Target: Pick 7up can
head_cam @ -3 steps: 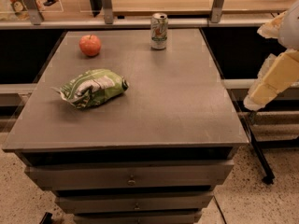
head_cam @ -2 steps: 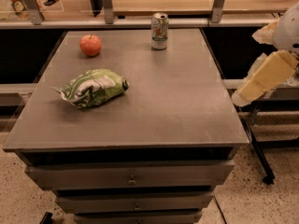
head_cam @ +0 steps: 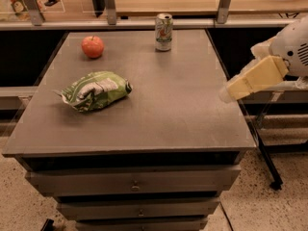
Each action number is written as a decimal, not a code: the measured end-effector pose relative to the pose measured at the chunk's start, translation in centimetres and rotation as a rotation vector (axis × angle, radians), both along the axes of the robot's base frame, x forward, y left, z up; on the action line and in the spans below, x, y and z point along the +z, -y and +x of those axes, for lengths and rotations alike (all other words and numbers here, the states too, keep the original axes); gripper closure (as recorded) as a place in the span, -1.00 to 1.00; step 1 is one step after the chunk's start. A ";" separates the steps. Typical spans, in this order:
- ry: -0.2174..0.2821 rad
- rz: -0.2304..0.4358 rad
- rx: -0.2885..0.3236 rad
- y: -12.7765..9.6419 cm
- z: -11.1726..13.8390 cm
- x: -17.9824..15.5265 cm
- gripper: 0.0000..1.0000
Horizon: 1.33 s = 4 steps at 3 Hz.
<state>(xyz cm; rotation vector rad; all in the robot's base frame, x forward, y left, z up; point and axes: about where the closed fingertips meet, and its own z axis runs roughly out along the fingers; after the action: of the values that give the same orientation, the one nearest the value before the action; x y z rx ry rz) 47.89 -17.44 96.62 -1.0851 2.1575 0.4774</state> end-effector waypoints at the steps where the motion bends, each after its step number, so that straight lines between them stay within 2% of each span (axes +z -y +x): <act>1: -0.022 0.093 -0.066 -0.6 0.3 -0.3 -1.00; 3: 0.069 0.097 -0.195 -0.6 3.3 1.1 -1.00; 4: 0.095 0.091 -0.225 -0.4 4.1 1.6 -1.00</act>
Offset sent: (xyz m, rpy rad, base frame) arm 0.0435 0.0003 0.0121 0.1074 -0.0979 -0.2576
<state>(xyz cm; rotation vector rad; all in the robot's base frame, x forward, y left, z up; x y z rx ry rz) 52.01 -17.06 98.22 -0.7883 2.1202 0.4079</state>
